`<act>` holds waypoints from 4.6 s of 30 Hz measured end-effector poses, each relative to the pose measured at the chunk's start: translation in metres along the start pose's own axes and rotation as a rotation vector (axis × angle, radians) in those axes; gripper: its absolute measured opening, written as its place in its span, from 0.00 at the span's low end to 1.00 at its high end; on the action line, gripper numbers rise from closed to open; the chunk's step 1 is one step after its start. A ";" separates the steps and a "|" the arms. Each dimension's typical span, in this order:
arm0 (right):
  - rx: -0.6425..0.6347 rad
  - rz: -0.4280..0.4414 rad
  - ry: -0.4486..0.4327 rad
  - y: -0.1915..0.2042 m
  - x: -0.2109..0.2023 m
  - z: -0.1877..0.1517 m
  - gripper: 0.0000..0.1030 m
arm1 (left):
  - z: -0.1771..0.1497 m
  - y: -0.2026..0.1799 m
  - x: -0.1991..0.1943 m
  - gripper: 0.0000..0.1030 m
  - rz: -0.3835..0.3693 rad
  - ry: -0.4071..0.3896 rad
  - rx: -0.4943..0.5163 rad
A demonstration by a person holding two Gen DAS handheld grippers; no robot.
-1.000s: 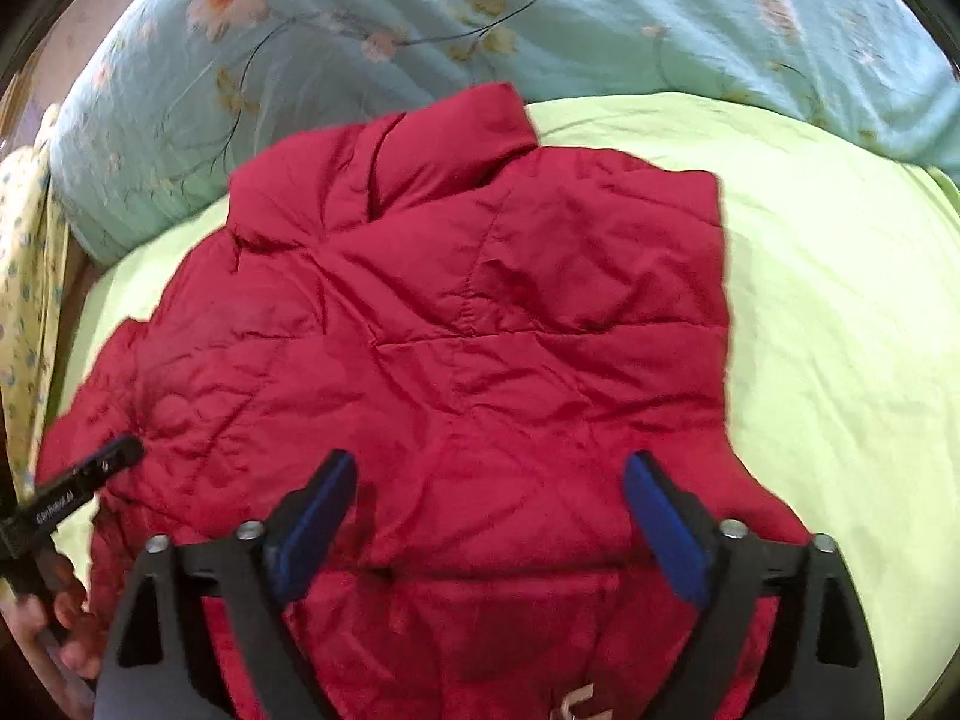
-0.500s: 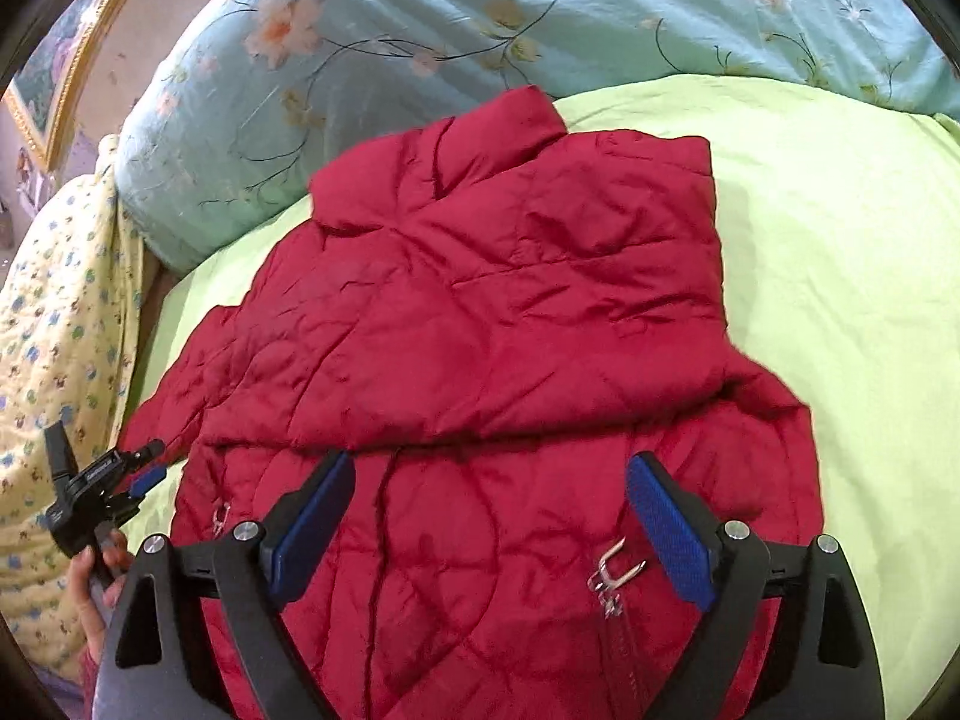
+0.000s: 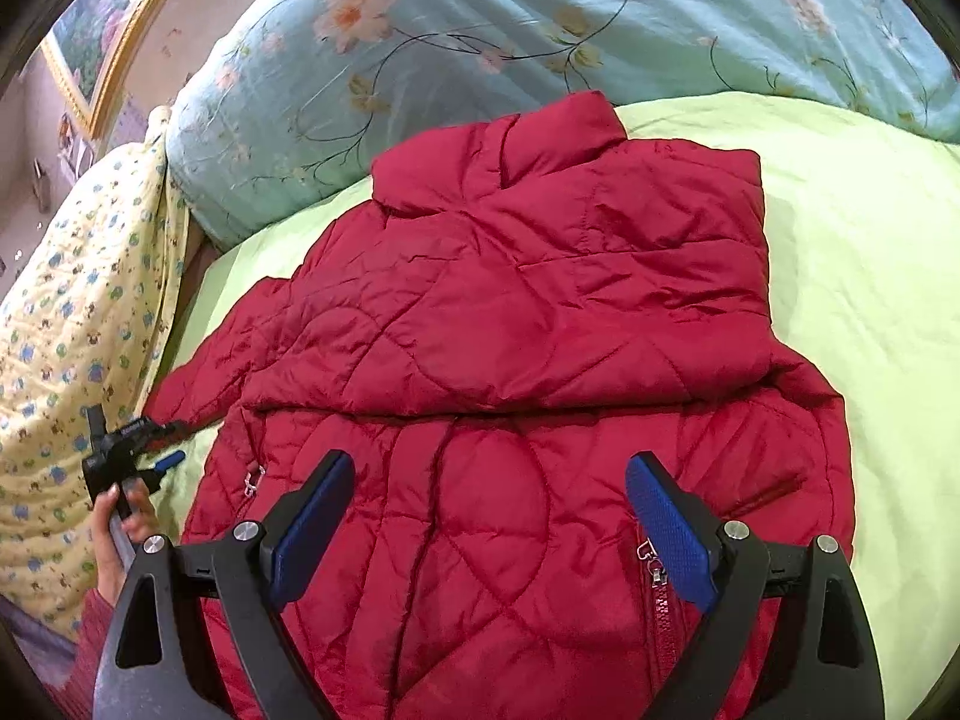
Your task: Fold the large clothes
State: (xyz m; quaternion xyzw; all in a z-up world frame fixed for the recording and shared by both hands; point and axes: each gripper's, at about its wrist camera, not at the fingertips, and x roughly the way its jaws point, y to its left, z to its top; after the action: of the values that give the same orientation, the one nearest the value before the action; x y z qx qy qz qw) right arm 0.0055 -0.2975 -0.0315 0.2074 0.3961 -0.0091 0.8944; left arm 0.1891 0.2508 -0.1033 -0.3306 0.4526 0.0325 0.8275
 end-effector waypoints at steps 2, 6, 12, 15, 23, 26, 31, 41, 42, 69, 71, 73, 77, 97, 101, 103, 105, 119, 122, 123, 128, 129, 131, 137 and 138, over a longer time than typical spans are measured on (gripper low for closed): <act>-0.001 0.002 0.003 0.000 0.001 -0.001 0.89 | 0.010 0.008 0.001 0.51 -0.006 -0.021 -0.034; -0.013 -0.010 -0.006 0.000 0.002 -0.002 0.89 | 0.028 0.015 0.004 0.51 -0.013 -0.064 -0.077; -0.009 -0.024 -0.004 -0.003 0.004 -0.004 0.89 | 0.045 0.025 0.007 0.50 -0.001 -0.117 -0.058; -0.016 -0.032 -0.009 -0.004 0.004 -0.006 0.89 | 0.044 0.020 -0.002 0.18 -0.011 -0.140 -0.010; -0.024 -0.018 -0.021 -0.004 0.006 -0.006 0.84 | 0.032 -0.042 -0.045 0.08 -0.123 -0.244 0.154; -0.013 -0.008 -0.022 -0.007 0.007 -0.006 0.84 | 0.016 -0.073 -0.060 0.08 -0.203 -0.248 0.224; 0.014 0.011 -0.019 -0.013 0.007 -0.002 0.80 | -0.012 -0.146 -0.063 0.07 -0.295 -0.227 0.398; 0.072 0.041 -0.058 -0.029 -0.008 0.008 0.80 | -0.099 -0.234 -0.063 0.07 -0.409 -0.133 0.673; 0.079 0.044 -0.061 -0.031 -0.008 0.010 0.80 | -0.106 -0.241 -0.062 0.07 -0.414 -0.125 0.698; 0.347 0.305 -0.018 -0.069 0.038 0.072 0.82 | -0.285 -0.328 0.005 0.08 -0.367 0.083 1.072; 0.353 0.297 0.005 -0.066 0.054 0.074 0.77 | -0.283 -0.327 0.006 0.08 -0.372 0.093 1.065; 0.352 0.300 0.023 -0.065 0.064 0.075 0.45 | -0.282 -0.325 0.005 0.08 -0.371 0.107 1.058; 0.326 0.252 0.015 -0.060 0.067 0.075 0.12 | -0.277 -0.314 0.004 0.24 -0.386 0.182 1.039; 0.207 0.017 -0.041 -0.089 0.049 0.066 0.12 | -0.149 -0.269 0.015 0.27 -0.254 0.127 0.834; 0.216 0.012 -0.056 -0.085 0.039 0.067 0.29 | -0.158 -0.262 0.041 0.27 -0.196 0.155 0.857; 0.219 -0.013 -0.108 -0.083 0.020 0.068 0.29 | -0.162 -0.260 0.043 0.27 -0.188 0.145 0.866; 0.169 -0.100 -0.205 -0.070 -0.005 0.069 0.29 | -0.166 -0.259 0.043 0.27 -0.179 0.133 0.877; 0.030 -0.166 -0.014 -0.050 0.089 0.058 0.32 | -0.169 -0.264 0.026 0.27 -0.171 0.093 0.914; 0.044 -0.163 -0.012 -0.052 0.090 0.059 0.32 | -0.163 -0.262 0.010 0.27 -0.238 0.073 0.892; 0.040 -0.165 -0.013 -0.052 0.091 0.060 0.32 | -0.162 -0.263 0.009 0.27 -0.228 0.066 0.892; 0.041 -0.158 -0.020 -0.049 0.084 0.058 0.32 | -0.162 -0.255 0.043 0.27 -0.138 0.126 0.887; 0.038 -0.160 -0.029 -0.046 0.083 0.057 0.32 | -0.163 -0.254 0.046 0.27 -0.134 0.124 0.888; 0.038 -0.155 -0.063 -0.040 0.067 0.055 0.34 | -0.163 -0.254 0.046 0.27 -0.129 0.119 0.885; 0.050 -0.200 -0.014 -0.054 0.081 0.046 0.29 | -0.165 -0.255 0.048 0.27 -0.124 0.111 0.889; 0.052 -0.190 -0.015 -0.059 0.083 0.045 0.29 | -0.165 -0.254 0.049 0.28 -0.125 0.110 0.887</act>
State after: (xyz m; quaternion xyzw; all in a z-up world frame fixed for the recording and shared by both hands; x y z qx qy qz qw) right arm 0.0832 -0.3562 -0.0851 0.1919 0.4068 -0.1058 0.8868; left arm 0.1876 -0.0548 -0.0711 0.0280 0.4451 -0.2321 0.8644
